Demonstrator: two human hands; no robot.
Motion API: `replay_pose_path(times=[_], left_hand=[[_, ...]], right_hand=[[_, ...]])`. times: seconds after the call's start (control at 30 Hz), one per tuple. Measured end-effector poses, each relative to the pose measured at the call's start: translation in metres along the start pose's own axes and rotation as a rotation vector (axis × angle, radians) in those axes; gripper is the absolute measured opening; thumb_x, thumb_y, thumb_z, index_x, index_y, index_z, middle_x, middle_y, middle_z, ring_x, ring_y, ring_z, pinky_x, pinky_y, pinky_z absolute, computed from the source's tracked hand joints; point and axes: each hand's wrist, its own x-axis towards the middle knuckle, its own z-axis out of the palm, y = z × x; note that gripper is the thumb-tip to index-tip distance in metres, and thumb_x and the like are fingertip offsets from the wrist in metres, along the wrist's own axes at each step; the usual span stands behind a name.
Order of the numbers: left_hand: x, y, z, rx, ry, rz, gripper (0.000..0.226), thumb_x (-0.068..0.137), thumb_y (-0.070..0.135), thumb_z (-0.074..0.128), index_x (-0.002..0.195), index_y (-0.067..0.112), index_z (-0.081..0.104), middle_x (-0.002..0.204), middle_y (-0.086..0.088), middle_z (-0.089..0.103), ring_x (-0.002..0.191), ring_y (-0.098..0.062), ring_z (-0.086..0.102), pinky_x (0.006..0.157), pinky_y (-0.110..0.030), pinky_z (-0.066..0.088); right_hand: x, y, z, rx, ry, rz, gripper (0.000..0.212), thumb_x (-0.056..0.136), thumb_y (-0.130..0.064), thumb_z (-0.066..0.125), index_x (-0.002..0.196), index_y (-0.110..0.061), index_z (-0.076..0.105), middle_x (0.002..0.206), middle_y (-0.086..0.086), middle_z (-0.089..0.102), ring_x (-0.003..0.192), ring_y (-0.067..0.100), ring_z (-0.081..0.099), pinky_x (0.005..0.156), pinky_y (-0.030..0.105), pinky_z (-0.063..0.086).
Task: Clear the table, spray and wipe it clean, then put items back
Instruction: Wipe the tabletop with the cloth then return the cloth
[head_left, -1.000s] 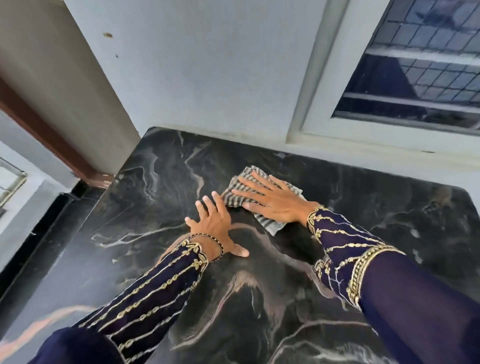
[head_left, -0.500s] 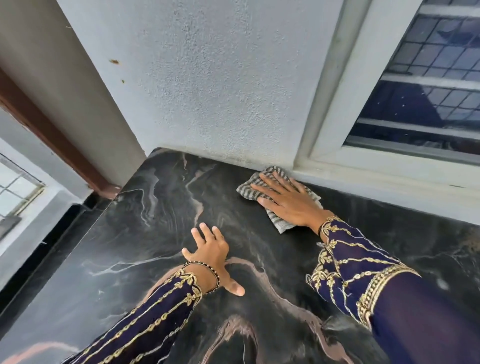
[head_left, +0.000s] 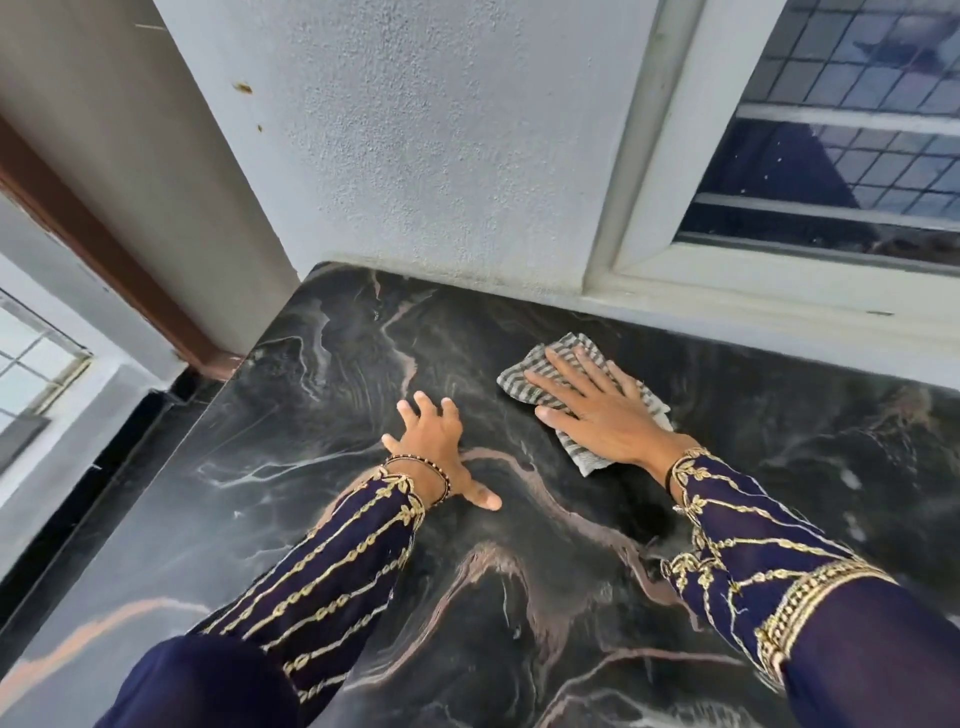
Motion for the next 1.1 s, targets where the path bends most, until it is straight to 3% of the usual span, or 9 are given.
replay_pose_path(times=[0.07,0.13,0.2,0.3,0.4,0.5,0.73,1.1], left_hand=[[-0.016,-0.009,0.012,-0.028,0.129,0.071,0.131,0.059,0.069,0.074,0.153,0.011,0.003,0.161,-0.012,0.002,0.149,-0.033,-0.003,0.114,-0.064,0.012],[-0.040,-0.019,0.031,0.058,0.302,0.147,0.106,0.077,0.075,0.048,0.152,0.010,0.011,0.161,-0.009,0.010,0.150,-0.026,0.001,0.117,-0.062,0.009],[-0.070,-0.028,0.051,0.010,0.374,0.199,0.085,0.089,0.068,0.031,0.151,0.011,0.018,0.161,-0.007,0.015,0.150,-0.022,0.004,0.119,-0.057,0.007],[-0.118,-0.040,0.077,-0.060,0.337,0.229,0.069,0.097,0.057,0.028,0.150,0.014,0.025,0.160,-0.004,0.018,0.150,-0.019,0.005,0.120,-0.049,0.001],[-0.163,-0.054,0.102,-0.075,0.312,0.269,0.065,0.096,0.058,0.025,0.146,0.018,0.035,0.157,-0.003,0.028,0.149,-0.018,0.012,0.120,-0.046,0.007],[-0.203,-0.066,0.123,-0.132,0.331,0.312,0.050,0.099,0.044,0.039,0.141,0.017,0.044,0.155,-0.004,0.033,0.148,-0.019,0.018,0.119,-0.047,0.015],[-0.248,-0.071,0.143,-0.111,0.331,0.334,0.049,0.099,0.040,0.043,0.140,0.014,0.046,0.155,-0.006,0.032,0.148,-0.021,0.019,0.118,-0.050,0.019],[-0.237,-0.040,0.133,0.013,0.225,0.334,0.052,0.100,0.045,0.035,0.144,0.018,0.038,0.159,0.001,0.023,0.149,-0.014,0.010,0.121,-0.043,0.010]], right_hand=[[-0.028,-0.019,0.012,0.012,0.009,-0.026,0.055,0.102,-0.066,0.019,0.150,-0.062,-0.007,0.160,-0.028,-0.025,0.148,0.004,-0.030,0.122,0.043,-0.017],[-0.056,-0.039,0.024,0.031,0.020,-0.048,0.054,0.102,-0.066,0.020,0.151,-0.063,-0.004,0.160,-0.028,-0.024,0.147,0.003,-0.031,0.121,0.042,-0.018],[-0.085,-0.060,0.038,0.026,0.027,-0.071,0.054,0.102,-0.067,0.020,0.149,-0.065,-0.004,0.161,-0.029,-0.024,0.148,0.004,-0.031,0.122,0.043,-0.017],[-0.129,-0.095,0.061,0.013,0.038,-0.099,0.053,0.103,-0.065,0.022,0.150,-0.065,-0.004,0.162,-0.028,-0.022,0.149,0.006,-0.031,0.121,0.043,-0.022],[-0.176,-0.129,0.083,-0.002,0.046,-0.155,0.054,0.102,-0.065,0.021,0.153,-0.061,0.000,0.164,-0.024,-0.019,0.150,0.009,-0.031,0.115,0.038,-0.031],[-0.220,-0.158,0.105,0.007,0.020,-0.207,0.055,0.100,-0.069,0.017,0.153,-0.059,0.007,0.167,-0.021,-0.015,0.153,0.011,-0.026,0.123,0.048,-0.014],[-0.293,-0.189,0.136,-0.040,0.055,-0.323,0.050,0.106,-0.058,0.021,0.155,-0.057,0.011,0.168,-0.018,-0.012,0.155,0.018,-0.021,0.122,0.052,-0.010],[-0.334,-0.158,0.129,0.043,0.024,-0.296,0.045,0.108,-0.057,0.021,0.152,-0.062,0.013,0.166,-0.026,-0.010,0.153,0.009,-0.023,0.119,0.042,-0.024]])
